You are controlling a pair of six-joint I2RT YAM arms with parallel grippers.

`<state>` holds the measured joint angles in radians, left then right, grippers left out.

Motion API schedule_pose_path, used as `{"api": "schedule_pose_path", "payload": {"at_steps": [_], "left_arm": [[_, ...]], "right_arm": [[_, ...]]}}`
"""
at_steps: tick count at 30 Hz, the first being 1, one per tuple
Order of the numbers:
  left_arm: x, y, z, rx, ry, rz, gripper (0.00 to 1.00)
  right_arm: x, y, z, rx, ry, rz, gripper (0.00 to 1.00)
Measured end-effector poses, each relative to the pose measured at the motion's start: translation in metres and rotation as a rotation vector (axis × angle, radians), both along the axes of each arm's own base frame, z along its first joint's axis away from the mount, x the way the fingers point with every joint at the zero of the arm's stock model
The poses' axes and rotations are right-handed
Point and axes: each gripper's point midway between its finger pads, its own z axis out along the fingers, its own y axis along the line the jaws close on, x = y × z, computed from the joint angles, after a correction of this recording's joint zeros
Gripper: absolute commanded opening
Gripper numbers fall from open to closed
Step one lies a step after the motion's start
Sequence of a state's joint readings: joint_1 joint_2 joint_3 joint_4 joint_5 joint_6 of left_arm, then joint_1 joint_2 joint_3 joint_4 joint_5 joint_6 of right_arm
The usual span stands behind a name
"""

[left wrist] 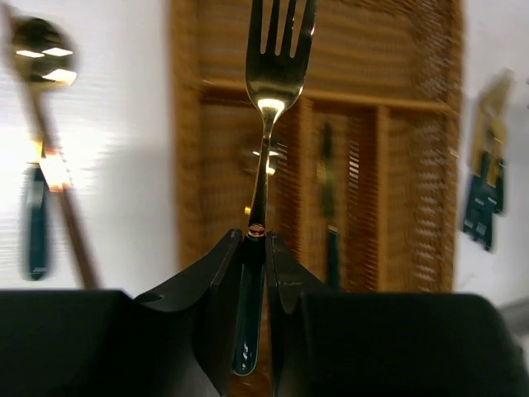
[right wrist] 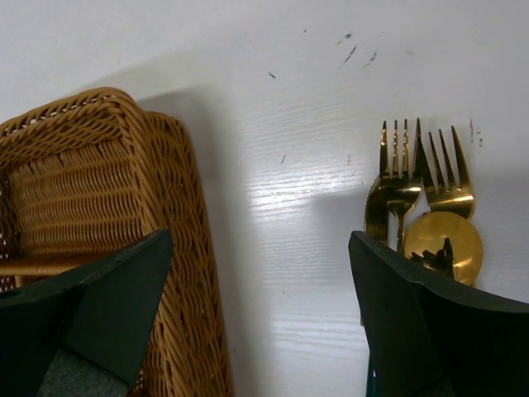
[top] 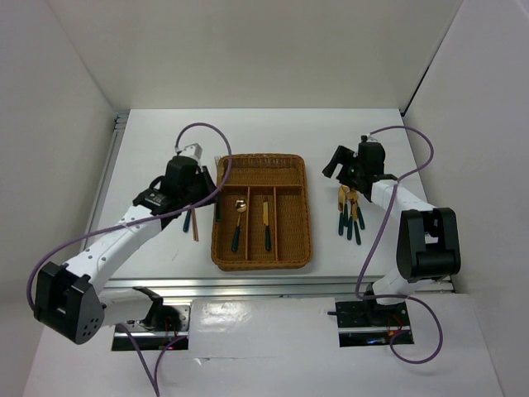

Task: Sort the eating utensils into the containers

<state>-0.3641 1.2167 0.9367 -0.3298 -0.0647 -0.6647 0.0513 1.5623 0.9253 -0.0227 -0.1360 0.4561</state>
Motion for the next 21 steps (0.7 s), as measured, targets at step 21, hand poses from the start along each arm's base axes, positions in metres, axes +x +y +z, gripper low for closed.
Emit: {"api": "schedule_pose_path", "payload": {"at_steps": [21], "left_arm": [[-0.032, -0.189, -0.027, -0.285, 0.102, -0.200, 0.24]], "right_arm": [[-0.009, -0.057, 0.041, -0.075, -0.074, -0.240, 1.00]]}}
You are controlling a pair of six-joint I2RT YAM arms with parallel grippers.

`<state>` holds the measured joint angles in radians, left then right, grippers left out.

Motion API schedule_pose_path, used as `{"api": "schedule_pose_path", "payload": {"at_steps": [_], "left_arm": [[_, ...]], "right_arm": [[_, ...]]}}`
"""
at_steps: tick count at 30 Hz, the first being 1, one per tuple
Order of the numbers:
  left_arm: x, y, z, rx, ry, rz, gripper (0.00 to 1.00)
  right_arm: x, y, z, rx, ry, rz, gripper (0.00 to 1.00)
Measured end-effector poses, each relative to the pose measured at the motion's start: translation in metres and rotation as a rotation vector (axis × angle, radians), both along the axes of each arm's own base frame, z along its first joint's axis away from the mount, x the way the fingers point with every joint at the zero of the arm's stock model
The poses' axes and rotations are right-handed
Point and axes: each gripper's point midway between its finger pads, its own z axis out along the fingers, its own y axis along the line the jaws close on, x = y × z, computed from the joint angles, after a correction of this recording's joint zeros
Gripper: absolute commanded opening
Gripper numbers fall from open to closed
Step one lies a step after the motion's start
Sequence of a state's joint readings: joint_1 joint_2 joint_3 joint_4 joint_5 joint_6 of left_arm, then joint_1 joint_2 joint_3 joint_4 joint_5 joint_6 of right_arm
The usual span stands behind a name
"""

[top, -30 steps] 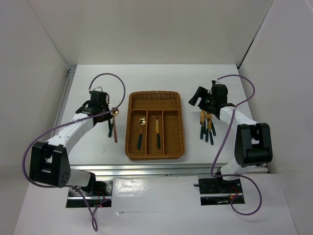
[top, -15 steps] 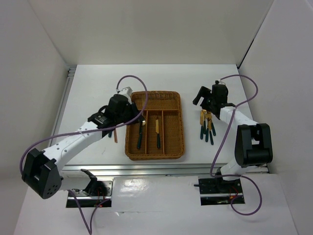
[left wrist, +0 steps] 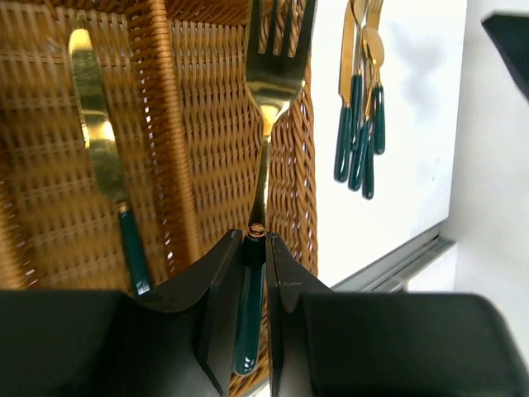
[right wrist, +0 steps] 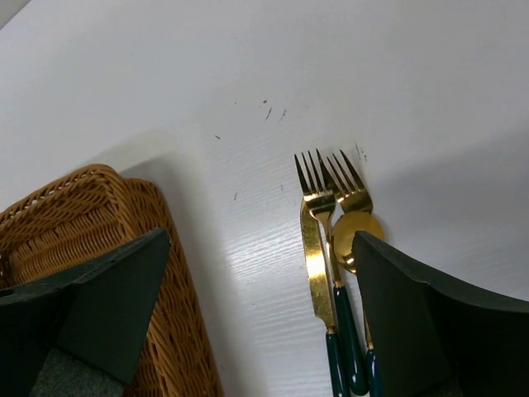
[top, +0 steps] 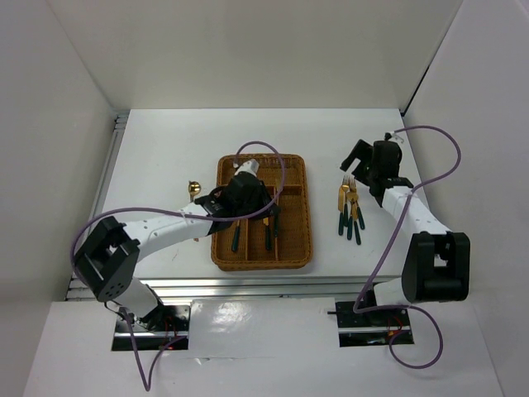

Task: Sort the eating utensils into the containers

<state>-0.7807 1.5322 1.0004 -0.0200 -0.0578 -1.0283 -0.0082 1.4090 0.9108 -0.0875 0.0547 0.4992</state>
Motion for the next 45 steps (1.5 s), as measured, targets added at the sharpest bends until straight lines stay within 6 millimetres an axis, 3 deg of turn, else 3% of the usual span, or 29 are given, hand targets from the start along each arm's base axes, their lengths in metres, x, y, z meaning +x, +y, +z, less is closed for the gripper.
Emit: {"api": "schedule_pose_path", "payload": {"at_steps": [7, 12, 16, 24, 27, 31, 36, 38, 41, 43, 45], "left_arm": [[0.007, -0.025, -0.014, -0.029, 0.036, 0.032, 0.25], [0.006, -0.032, -0.018, -0.034, 0.048, 0.048, 0.25], [0.005, -0.035, -0.025, -0.028, 0.063, 0.060, 0.36], [0.004, -0.043, -0.029, -0.011, 0.073, 0.054, 0.45], [0.005, -0.044, -0.026, -0.006, 0.067, 0.055, 0.51], [0.010, -0.045, -0.014, 0.021, 0.033, 0.042, 0.67], [0.023, -0.047, 0.030, 0.061, -0.101, -0.029, 0.84], [0.026, -0.042, 0.056, 0.070, -0.178, -0.066, 0.85], [0.038, -0.014, 0.089, 0.085, -0.272, -0.070, 0.88], [0.053, 0.025, 0.097, 0.098, -0.301, -0.025, 0.91], [0.066, 0.074, 0.088, 0.124, -0.282, 0.055, 0.93]], "right_arm": [[-0.007, 0.001, -0.002, 0.006, 0.003, 0.004, 1.00], [-0.010, 0.002, -0.007, 0.007, 0.017, 0.006, 1.00], [-0.010, 0.002, -0.007, 0.007, 0.016, 0.006, 1.00], [-0.010, 0.003, -0.007, 0.010, 0.016, 0.010, 1.00], [-0.010, 0.003, -0.007, 0.010, 0.016, 0.010, 1.00], [-0.010, 0.004, -0.007, 0.013, 0.016, 0.015, 1.00], [-0.013, 0.009, -0.012, 0.030, 0.023, 0.043, 1.00], [-0.013, 0.012, -0.012, 0.039, 0.023, 0.056, 1.00], [-0.013, 0.015, -0.011, 0.046, 0.017, 0.074, 1.00], [-0.013, 0.017, -0.010, 0.051, 0.015, 0.085, 1.00], [-0.013, 0.019, -0.008, 0.055, 0.008, 0.093, 1.00]]}}
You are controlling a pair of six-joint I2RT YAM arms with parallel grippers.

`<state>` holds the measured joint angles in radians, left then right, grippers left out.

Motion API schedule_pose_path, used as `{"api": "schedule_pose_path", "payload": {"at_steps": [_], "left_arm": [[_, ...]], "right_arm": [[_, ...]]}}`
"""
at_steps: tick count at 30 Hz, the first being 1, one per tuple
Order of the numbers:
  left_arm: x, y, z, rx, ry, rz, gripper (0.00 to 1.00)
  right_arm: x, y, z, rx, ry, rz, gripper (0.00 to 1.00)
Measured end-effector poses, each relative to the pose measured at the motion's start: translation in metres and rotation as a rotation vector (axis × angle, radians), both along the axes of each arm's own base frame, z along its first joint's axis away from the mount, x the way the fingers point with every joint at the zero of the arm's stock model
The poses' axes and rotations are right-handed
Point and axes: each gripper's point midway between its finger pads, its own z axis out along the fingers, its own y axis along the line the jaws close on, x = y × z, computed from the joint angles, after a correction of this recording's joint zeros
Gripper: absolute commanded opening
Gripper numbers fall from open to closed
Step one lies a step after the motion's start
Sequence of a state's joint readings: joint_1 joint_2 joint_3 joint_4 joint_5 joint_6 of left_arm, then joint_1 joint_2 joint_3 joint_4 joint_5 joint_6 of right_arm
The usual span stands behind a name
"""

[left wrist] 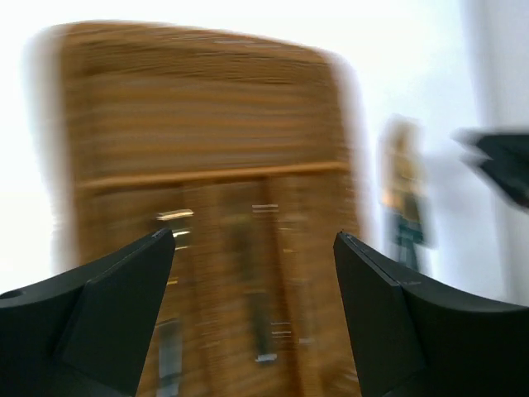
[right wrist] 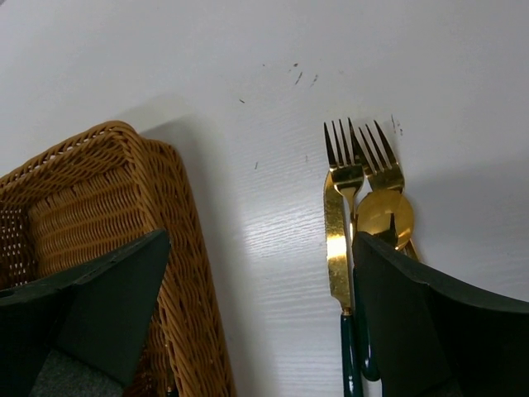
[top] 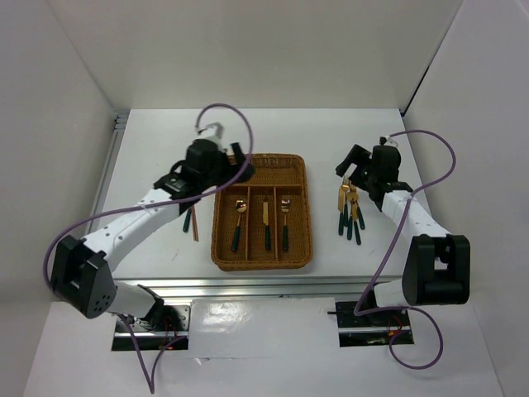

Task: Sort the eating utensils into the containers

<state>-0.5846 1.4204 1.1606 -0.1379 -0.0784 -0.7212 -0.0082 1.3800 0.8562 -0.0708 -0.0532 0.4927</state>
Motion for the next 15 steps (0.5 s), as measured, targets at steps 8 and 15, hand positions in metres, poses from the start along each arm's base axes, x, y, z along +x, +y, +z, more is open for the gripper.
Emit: {"api": "schedule_pose_path", "payload": {"at_steps": [8, 15], "left_arm": [[-0.019, 0.125, -0.080, 0.181, 0.164, 0.240, 1.00], [-0.028, 0.181, -0.110, 0.231, 0.227, 0.364, 0.93]], "right_arm": [[0.002, 0.006, 0.005, 0.016, -0.020, 0.031, 1.00], [0.002, 0.010, -0.004, 0.031, 0.002, 0.051, 1.00]]}}
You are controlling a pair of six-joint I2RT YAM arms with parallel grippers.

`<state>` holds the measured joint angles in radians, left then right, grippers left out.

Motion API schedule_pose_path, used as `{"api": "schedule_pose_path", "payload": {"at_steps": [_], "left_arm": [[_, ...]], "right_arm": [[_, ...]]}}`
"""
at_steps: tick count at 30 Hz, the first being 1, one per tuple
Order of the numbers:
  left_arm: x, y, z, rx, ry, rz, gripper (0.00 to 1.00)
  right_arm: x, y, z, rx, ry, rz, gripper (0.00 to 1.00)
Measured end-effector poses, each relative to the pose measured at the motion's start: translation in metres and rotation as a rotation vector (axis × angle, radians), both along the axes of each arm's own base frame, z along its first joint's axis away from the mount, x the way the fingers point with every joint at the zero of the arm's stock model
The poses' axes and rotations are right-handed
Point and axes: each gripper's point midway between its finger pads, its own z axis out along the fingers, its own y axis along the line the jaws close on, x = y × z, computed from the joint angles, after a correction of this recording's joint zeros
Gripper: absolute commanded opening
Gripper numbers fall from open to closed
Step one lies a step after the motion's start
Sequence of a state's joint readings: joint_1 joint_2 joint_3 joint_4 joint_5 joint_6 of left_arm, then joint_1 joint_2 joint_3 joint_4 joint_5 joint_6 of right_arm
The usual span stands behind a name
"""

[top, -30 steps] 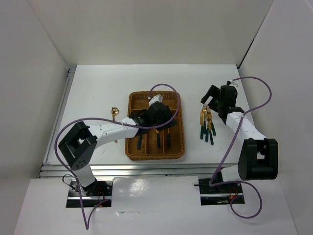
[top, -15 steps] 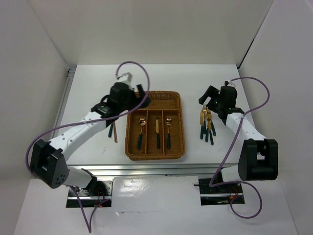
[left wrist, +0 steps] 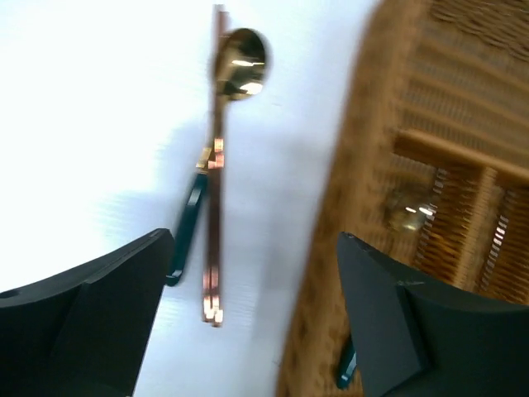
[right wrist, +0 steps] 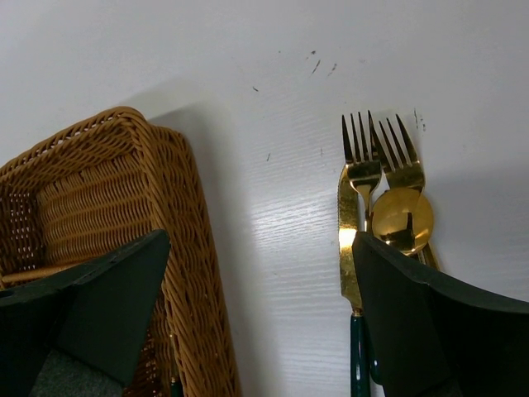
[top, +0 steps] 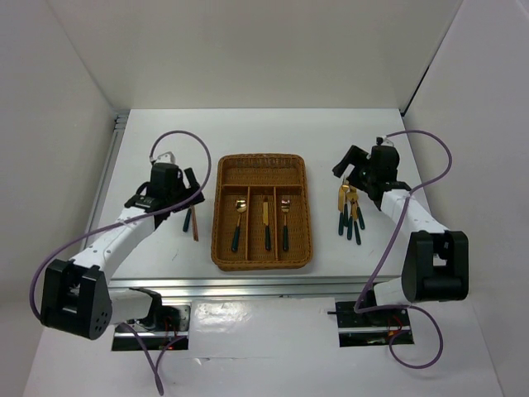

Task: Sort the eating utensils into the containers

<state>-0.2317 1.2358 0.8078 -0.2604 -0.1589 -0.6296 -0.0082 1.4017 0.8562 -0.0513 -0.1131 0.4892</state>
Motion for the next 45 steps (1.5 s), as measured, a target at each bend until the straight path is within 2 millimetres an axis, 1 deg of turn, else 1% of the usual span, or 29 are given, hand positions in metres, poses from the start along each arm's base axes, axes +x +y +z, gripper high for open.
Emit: {"api": "schedule_pose_path", "payload": {"at_steps": [2, 3, 4, 6, 8, 10, 12, 17, 25, 29, 34, 37, 45], "left_arm": [[0.001, 0.015, -0.010, 0.006, 0.025, 0.043, 0.87], [0.002, 0.021, -0.017, 0.008, 0.045, 0.059, 0.83], [0.002, 0.025, -0.025, 0.010, 0.070, 0.072, 0.81], [0.001, 0.030, -0.043, 0.009, 0.125, 0.081, 0.78], [-0.004, 0.031, -0.059, 0.008, 0.175, 0.079, 0.78], [-0.007, 0.031, -0.067, 0.005, 0.199, 0.075, 0.77], [-0.008, 0.031, -0.068, 0.010, 0.201, 0.062, 0.75], [-0.004, 0.031, -0.067, 0.008, 0.184, 0.056, 0.67], [-0.006, 0.034, -0.079, 0.014, 0.222, 0.067, 0.64], [-0.006, 0.035, -0.081, 0.017, 0.227, 0.069, 0.62], [-0.008, 0.038, -0.087, 0.027, 0.244, 0.077, 0.56], [-0.009, 0.041, -0.091, 0.030, 0.258, 0.088, 0.56], [-0.008, 0.044, -0.092, 0.030, 0.260, 0.093, 0.53]], "right_arm": [[0.000, 0.000, -0.001, 0.001, 0.002, 0.001, 1.00], [0.000, 0.000, -0.001, 0.001, 0.002, 0.001, 1.00], [0.000, 0.000, 0.000, 0.000, 0.001, 0.000, 1.00], [0.000, 0.000, 0.000, -0.001, 0.000, -0.001, 1.00], [0.001, 0.000, 0.000, -0.001, 0.000, -0.001, 1.00], [0.001, 0.000, 0.000, -0.001, 0.001, -0.002, 1.00], [0.001, 0.000, -0.002, -0.001, 0.005, -0.002, 1.00], [0.001, -0.001, -0.008, -0.002, 0.021, -0.003, 1.00], [0.001, -0.001, -0.013, -0.002, 0.035, -0.003, 1.00], [0.001, -0.001, -0.014, -0.003, 0.036, -0.005, 1.00], [0.001, -0.002, -0.014, -0.005, 0.036, -0.008, 1.00], [0.002, -0.002, -0.014, -0.007, 0.037, -0.010, 1.00], [0.002, -0.002, -0.017, -0.006, 0.044, -0.010, 1.00]]}}
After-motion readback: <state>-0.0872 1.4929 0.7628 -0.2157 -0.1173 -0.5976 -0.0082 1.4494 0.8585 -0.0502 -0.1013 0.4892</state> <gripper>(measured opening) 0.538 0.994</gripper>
